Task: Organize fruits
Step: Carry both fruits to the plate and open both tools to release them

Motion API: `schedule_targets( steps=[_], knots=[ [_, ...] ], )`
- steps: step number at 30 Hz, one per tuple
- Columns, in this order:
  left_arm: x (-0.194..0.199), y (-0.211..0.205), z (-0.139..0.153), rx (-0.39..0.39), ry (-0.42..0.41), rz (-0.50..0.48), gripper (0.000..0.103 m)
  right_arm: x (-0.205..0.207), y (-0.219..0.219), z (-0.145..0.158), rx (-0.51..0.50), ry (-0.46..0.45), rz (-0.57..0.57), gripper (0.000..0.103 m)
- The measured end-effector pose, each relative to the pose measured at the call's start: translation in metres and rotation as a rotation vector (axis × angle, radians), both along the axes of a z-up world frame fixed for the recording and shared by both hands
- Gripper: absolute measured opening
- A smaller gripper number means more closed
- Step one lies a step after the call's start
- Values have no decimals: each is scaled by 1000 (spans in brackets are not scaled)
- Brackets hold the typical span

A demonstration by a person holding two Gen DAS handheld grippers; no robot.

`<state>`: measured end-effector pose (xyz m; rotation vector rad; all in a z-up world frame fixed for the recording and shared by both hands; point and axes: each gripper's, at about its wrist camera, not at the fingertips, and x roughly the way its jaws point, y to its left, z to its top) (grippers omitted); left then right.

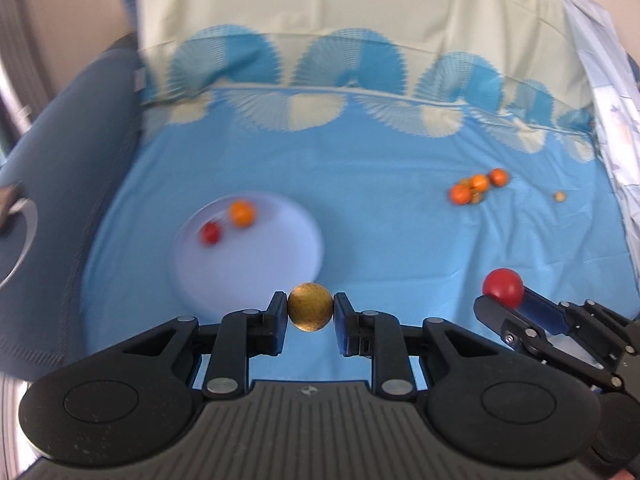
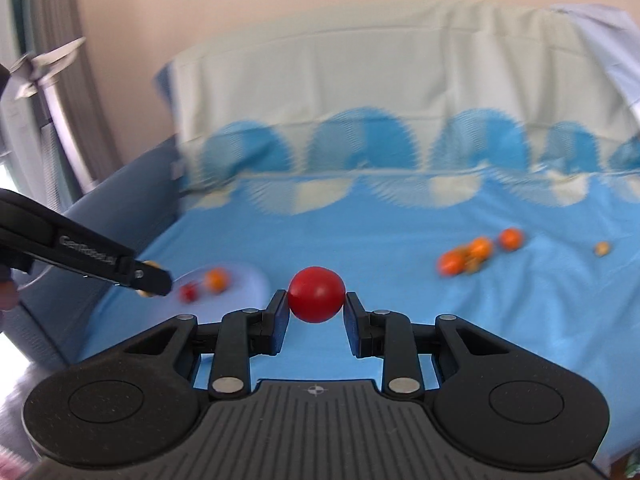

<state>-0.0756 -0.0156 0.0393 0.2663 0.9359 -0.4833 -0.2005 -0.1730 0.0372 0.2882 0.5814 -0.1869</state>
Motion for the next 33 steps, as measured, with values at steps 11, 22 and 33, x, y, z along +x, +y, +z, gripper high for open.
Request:
schedule_targets(
  steps=[11, 22, 33],
  knots=[
    [-6, 109, -2, -24, -12, 154, 27, 0, 85, 15, -89, 43, 112, 31],
    [29, 124, -4, -71, 5, 208, 27, 32, 99, 18, -122, 77, 132, 31],
    [94, 105, -28, -48, 21, 235, 27, 87, 91, -5, -93, 126, 161, 31]
  ],
)
